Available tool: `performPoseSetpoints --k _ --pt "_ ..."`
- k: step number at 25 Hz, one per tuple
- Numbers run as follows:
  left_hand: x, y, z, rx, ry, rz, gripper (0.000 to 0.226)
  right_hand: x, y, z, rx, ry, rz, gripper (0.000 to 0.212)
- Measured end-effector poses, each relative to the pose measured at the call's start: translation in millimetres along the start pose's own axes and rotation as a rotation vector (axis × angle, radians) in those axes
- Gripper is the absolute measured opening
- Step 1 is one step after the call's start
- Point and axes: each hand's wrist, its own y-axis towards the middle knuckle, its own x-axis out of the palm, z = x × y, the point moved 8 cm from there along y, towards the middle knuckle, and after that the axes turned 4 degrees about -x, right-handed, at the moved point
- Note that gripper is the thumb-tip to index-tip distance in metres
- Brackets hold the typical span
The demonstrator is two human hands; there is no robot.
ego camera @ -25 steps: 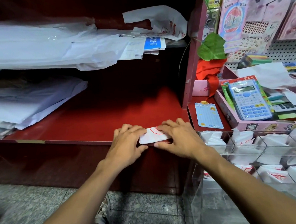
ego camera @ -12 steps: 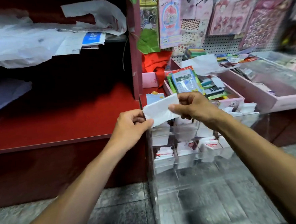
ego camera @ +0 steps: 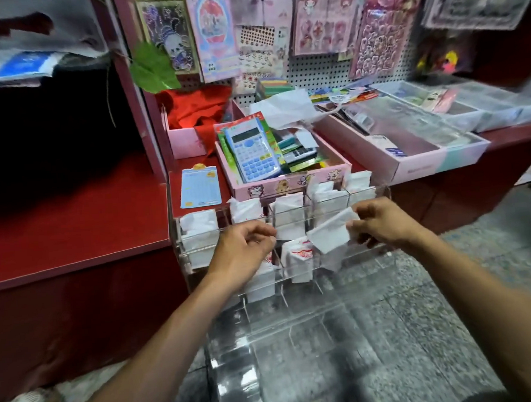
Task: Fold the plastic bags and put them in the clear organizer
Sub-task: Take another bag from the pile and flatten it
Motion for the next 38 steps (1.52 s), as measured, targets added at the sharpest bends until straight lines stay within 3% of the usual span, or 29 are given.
performPoseSetpoints --k 4,8,11,15,17,20,26,28,33,35,38 --pt "11.0 6.1 -3.1 -0.012 0.045 0.002 0.016 -15.5 8.3 15.8 -0.105 -0.358 0.066 0.037" --pt "13.6 9.6 -7.1 -0.048 0.038 0.013 0.014 -9.7 12.4 6.6 -0.226 -0.616 0.07 0.008" --pt "16.6 11.4 -8.5 -0.043 0.042 0.009 0.013 -1.9 18.5 -1.9 -0.246 -0.731 0.077 0.02" --pt "17.3 11.3 -8.1 -0.04 0.033 0.002 0.012 10.3 22.7 -19.2 -0.312 -0.811 0.12 0.016" --pt "15.8 10.8 -7.1 -0.043 0.025 0.001 0.013 21.3 25.4 -22.2 -0.321 -0.777 0.056 0.021" --pt "12.7 10.3 -6.0 -0.041 0.006 0.004 0.015 29.8 28.1 -9.7 -0.244 -0.833 -0.078 0.029" --pt "2.8 12.2 -7.8 -0.035 -0.007 0.026 0.015 33.6 23.9 3.0 -0.163 -0.828 -0.108 0.026" --pt "-5.3 13.5 -5.3 -0.02 -0.026 0.05 0.016 22.6 21.7 -12.5 -0.195 -0.74 -0.031 0.025" --pt "-35.3 14.6 15.0 0.109 -0.015 0.245 0.024 -15.0 25.1 -95.2 -0.345 -0.359 0.472 0.023" --pt "-51.0 13.4 11.6 0.099 -0.041 0.329 0.026 -6.9 42.7 -115.6 -0.364 -0.401 0.537 0.023" --pt "-74.5 12.3 7.9 0.081 -0.08 0.419 0.025 4.4 84.1 -124.5 -0.284 -0.646 0.443 0.031"
